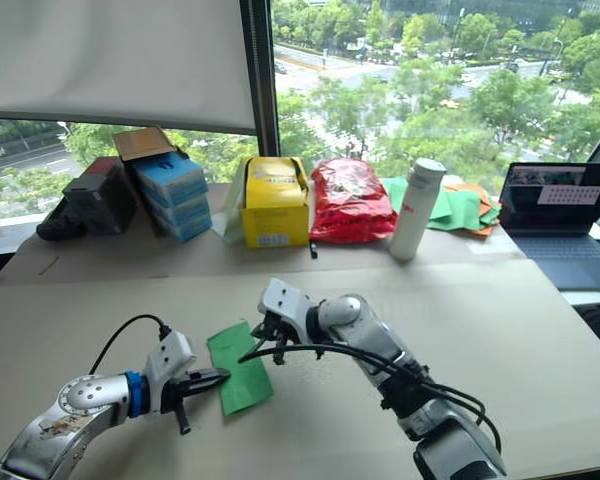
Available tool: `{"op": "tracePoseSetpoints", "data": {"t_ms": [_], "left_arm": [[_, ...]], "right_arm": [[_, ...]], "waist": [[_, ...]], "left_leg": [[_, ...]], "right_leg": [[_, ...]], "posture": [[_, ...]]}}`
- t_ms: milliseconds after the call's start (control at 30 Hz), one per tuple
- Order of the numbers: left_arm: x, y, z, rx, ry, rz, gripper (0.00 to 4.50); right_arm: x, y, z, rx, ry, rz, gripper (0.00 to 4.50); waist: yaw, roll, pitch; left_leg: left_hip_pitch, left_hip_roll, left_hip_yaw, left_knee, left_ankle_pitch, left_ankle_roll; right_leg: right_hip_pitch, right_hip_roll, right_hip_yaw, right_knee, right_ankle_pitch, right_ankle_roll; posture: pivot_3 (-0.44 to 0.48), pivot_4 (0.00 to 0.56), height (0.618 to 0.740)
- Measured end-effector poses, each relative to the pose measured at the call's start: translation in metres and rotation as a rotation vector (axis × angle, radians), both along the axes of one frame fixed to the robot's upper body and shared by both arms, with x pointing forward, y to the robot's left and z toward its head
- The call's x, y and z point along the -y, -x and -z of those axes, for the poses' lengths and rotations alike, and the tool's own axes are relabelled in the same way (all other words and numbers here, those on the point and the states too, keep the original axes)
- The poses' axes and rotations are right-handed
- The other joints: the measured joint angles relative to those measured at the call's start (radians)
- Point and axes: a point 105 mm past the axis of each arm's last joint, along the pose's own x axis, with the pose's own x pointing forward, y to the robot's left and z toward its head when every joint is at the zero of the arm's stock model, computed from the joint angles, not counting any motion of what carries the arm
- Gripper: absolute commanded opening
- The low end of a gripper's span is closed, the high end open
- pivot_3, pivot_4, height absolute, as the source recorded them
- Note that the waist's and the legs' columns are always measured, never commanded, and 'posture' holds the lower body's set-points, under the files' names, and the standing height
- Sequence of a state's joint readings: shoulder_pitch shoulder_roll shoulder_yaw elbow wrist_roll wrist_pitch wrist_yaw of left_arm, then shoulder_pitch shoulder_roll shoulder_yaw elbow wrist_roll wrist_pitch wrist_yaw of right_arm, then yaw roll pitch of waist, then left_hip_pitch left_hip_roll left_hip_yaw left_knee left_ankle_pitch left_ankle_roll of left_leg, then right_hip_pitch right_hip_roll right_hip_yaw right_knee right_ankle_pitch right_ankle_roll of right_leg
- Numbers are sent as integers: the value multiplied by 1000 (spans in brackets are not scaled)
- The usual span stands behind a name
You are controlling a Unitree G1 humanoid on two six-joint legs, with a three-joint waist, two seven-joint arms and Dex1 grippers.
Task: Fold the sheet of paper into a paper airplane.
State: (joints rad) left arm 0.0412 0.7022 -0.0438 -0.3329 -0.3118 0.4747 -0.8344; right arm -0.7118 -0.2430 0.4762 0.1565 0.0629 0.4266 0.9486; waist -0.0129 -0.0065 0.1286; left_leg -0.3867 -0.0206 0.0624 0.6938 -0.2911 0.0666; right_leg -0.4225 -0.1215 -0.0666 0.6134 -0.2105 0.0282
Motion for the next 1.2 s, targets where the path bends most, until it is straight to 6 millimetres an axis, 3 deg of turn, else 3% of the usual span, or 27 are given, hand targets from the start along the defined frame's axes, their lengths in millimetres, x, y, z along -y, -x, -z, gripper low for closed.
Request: {"op": "tracePoseSetpoints", "data": {"t_ms": [233,433,833,1200], "left_arm": [[2,0,-1,0,-2,1,0],[2,0,1,-7,-7,-8,0],[5,5,1,-7,-9,-2,0],[5,5,2,-10,-11,-9,0]], "right_arm": [[-8,5,34,-43,78,-62,48],[-12,-2,37,-34,70,-60,48],[-19,-40,32,6,65,30,48],[-23,-42,33,15,50,24,48]], "waist": [[0,1,0],[-5,1,1],[-11,2,1],[-24,3,1]], "left_leg": [[-1,-1,0,0,0,0],[3,0,0,0,1,-2],[6,0,0,-1,0,-5],[6,0,0,-2,-1,-8]], "right_leg": [[0,1,-1,1,0,0],[1,1,0,1,0,0],[1,-2,2,4,0,-1],[1,-2,3,4,0,-1]], "posture": [[0,150,740],[0,150,740],[0,150,740],[0,150,740]]}}
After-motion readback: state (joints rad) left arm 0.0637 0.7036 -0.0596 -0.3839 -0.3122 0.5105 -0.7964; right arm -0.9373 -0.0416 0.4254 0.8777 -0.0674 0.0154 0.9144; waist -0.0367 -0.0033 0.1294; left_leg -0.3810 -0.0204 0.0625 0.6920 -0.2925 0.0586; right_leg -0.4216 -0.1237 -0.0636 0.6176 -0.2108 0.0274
